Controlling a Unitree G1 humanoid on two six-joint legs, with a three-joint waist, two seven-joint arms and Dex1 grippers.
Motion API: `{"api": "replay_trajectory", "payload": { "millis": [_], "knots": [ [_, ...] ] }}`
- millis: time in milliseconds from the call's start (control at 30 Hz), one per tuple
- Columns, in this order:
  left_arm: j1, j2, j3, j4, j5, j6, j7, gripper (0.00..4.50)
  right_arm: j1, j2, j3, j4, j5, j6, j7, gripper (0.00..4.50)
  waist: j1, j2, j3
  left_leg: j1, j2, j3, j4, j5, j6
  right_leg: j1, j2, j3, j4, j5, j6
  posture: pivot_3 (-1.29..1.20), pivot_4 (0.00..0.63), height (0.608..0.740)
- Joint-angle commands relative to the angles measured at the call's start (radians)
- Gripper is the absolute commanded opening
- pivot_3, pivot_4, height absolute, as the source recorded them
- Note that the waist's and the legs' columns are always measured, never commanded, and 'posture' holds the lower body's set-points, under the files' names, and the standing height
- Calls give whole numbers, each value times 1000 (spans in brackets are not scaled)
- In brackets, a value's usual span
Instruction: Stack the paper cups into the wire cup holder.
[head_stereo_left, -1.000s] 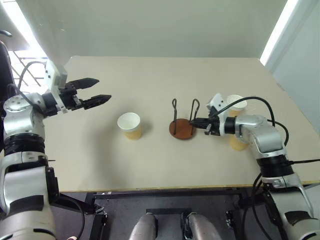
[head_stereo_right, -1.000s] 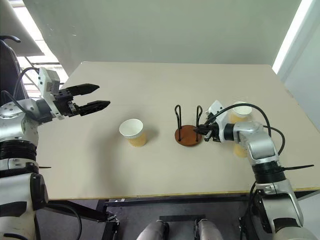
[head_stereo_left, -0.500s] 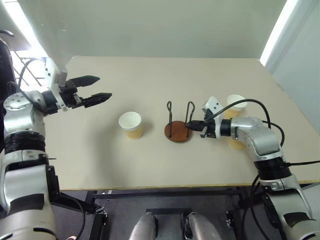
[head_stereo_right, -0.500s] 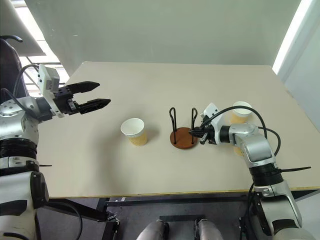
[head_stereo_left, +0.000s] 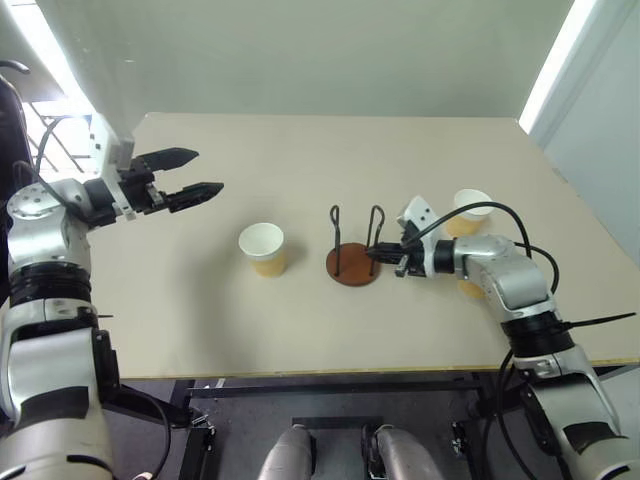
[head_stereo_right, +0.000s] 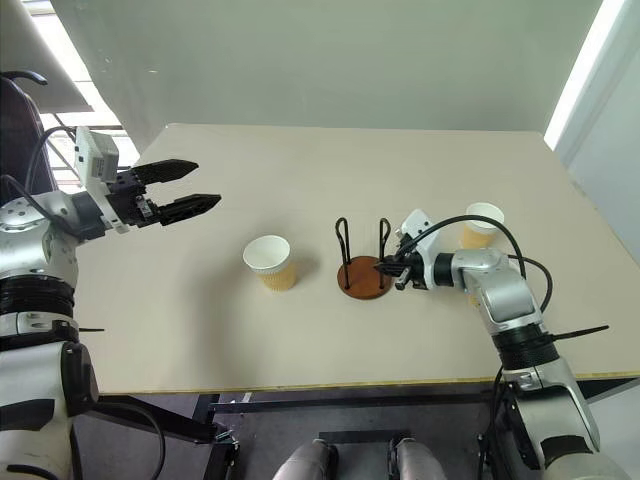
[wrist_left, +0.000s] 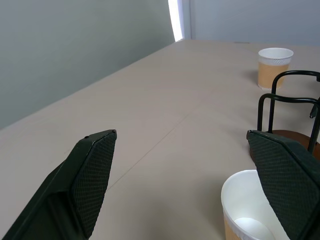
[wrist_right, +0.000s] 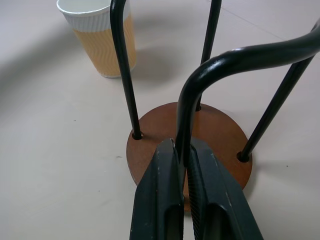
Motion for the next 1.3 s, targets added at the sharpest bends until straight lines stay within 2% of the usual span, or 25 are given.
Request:
{"api": "replay_trajectory", "payload": {
  "millis": [33, 500, 600, 767, 1100, 1200, 1300],
  "knots": [
    [-21, 10, 20, -44, -12, -8, 4, 4500, -27, -15, -5, -4, -7, -35, -5, 32, 0, 0, 0, 0, 0, 0, 0, 0, 0, 0, 0, 0, 0, 0, 0, 0, 150, 740],
    [-24, 10, 20, -54, -13, -6, 8, 4500, -20, -47, 9, 17, -15, -50, 15, 32, 0, 0, 0, -1, 0, 0, 0, 0, 0, 0, 0, 0, 0, 0, 0, 0, 150, 740],
    [-22, 12, 21, -57, -14, -5, 8, 4500, -14, -52, 15, 4, -6, -40, 33, 775, 0, 0, 0, -1, 0, 0, 0, 0, 0, 0, 0, 0, -1, 0, 0, 0, 150, 740],
    [-24, 13, 21, -56, -14, -3, 8, 4500, -16, -49, 16, 9, -5, -44, 34, 2521, 0, 0, 0, -1, 0, 0, 0, 0, 1, 0, 0, 0, -1, 0, 0, 0, 150, 740],
    [-28, 11, 19, -51, -13, -3, 8, 4500, -31, -83, 14, 15, 6, -33, 86, 2521, 1, 0, 0, -1, 0, 0, 0, 0, 1, 0, 0, 0, -1, 0, 0, 0, 150, 740],
    [-31, 9, 19, -48, -12, -5, 9, 4500, -52, -93, 13, 32, -7, -50, 89, 3109, -1, 0, 0, -1, 0, 0, 0, 0, 1, 0, 0, 1, -1, 0, 0, 0, 150, 740],
    [-32, 8, 19, -47, -12, -6, 9, 4500, -70, -98, 15, 57, -27, -74, 80, 4178, -2, 0, 0, -1, 0, 0, 0, 0, 1, 0, 0, 1, -1, 0, 0, 0, 150, 740]
  ]
}}
